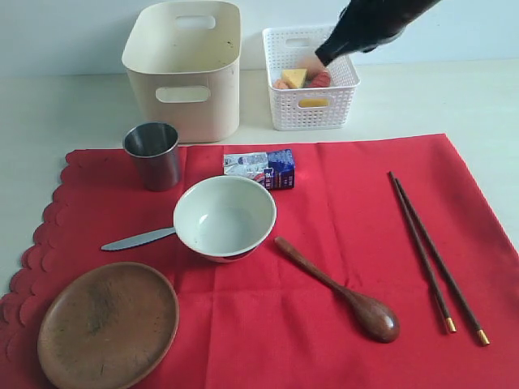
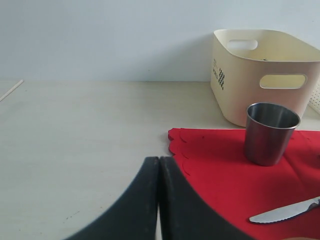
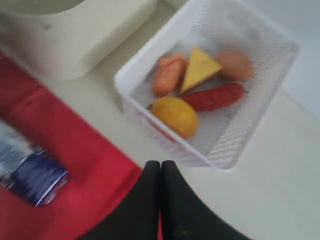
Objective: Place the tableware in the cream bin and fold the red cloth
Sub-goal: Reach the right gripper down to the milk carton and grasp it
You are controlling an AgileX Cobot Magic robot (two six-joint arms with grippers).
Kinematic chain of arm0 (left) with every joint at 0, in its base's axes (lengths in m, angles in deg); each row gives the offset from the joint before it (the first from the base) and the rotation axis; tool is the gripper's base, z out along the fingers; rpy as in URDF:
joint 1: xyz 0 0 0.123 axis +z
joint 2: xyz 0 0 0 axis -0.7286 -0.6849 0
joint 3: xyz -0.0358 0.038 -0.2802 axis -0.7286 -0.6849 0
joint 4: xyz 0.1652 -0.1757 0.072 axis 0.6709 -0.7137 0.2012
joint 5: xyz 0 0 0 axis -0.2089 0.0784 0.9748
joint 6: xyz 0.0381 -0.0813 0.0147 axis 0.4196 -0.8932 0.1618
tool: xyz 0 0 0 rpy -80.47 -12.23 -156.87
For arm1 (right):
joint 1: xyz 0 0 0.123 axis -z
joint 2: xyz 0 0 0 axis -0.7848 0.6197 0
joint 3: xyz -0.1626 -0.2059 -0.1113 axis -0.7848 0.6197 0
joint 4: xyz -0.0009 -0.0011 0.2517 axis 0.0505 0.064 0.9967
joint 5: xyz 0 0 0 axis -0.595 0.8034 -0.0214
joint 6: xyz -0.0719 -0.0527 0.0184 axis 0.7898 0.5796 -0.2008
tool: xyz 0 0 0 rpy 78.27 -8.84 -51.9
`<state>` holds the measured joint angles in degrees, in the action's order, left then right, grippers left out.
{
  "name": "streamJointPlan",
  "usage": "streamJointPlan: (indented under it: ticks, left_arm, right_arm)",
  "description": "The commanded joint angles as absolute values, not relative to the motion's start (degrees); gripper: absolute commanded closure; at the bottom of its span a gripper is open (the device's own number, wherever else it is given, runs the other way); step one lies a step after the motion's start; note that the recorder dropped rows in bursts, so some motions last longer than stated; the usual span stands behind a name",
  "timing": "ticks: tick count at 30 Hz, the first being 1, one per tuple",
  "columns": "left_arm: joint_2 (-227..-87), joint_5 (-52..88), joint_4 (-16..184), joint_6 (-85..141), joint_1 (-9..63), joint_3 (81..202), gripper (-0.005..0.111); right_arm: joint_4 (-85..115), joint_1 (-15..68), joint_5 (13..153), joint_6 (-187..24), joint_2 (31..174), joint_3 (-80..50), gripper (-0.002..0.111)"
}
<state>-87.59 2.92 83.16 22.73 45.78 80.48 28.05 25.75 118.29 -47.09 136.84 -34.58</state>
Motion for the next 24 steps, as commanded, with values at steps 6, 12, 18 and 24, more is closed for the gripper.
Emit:
streamJointPlan:
  ticks: [6,12,18,24]
  left_arm:
    - [-87.2,3.3,83.2,22.6,45.5,80.6,0.104]
    - [-87.2,3.3,83.2,22.6,45.5,80.6,0.104]
    - [-87.2,3.3,83.2,22.6,45.5,80.6,0.104]
    - [-87.2,3.3,83.2,22.6,45.5,80.6,0.104]
  right_arm:
    - [36.7,22.0,122.1,-25.7,142.8,-32.6,0.081]
    - [30.3,16.7,120.6,-21.1,145.5,-32.6,0.052]
    - [25.7,15.8,118.3,-20.6,148.2,-32.6,0.042]
    - [25.3,15.8,116.2,-19.8,149.4,-32.6,0.042]
